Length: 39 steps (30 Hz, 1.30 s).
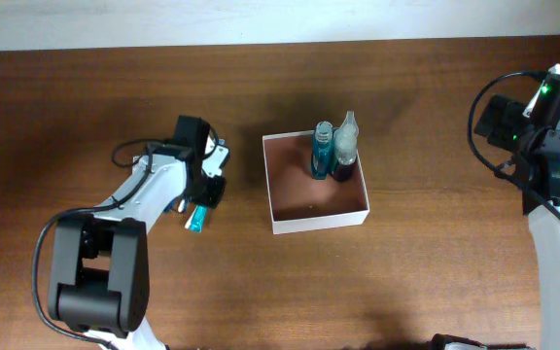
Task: Pack container
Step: 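Close the left gripper on the toothpaste tube and lift, then carry the toothpaste into the box and release it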
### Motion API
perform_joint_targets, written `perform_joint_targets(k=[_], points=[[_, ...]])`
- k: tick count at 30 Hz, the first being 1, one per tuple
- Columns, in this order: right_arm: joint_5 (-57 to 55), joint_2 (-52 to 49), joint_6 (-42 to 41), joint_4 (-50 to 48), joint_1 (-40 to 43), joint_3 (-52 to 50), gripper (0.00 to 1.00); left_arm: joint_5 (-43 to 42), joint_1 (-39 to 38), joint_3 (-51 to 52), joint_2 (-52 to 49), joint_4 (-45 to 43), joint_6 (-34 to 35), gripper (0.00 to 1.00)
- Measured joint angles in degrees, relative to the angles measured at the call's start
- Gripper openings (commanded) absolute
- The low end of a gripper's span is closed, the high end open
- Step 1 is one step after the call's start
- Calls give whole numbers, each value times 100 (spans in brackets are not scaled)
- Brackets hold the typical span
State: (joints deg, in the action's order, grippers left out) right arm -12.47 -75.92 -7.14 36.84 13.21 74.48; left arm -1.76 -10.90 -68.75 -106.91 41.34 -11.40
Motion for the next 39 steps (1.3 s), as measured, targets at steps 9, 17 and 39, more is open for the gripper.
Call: perform_joint_targets(k=[9, 17, 39], points=[[0, 0, -2, 2, 0, 0, 99, -750, -452, -896, 1097, 160, 260, 11], [0, 0, 0, 2, 0, 0, 98, -1639, -1456, -1029, 1482, -800, 1318, 11], [0, 0, -2, 2, 0, 0, 99, -1687, -1871, -1027, 789, -754, 2031, 11]])
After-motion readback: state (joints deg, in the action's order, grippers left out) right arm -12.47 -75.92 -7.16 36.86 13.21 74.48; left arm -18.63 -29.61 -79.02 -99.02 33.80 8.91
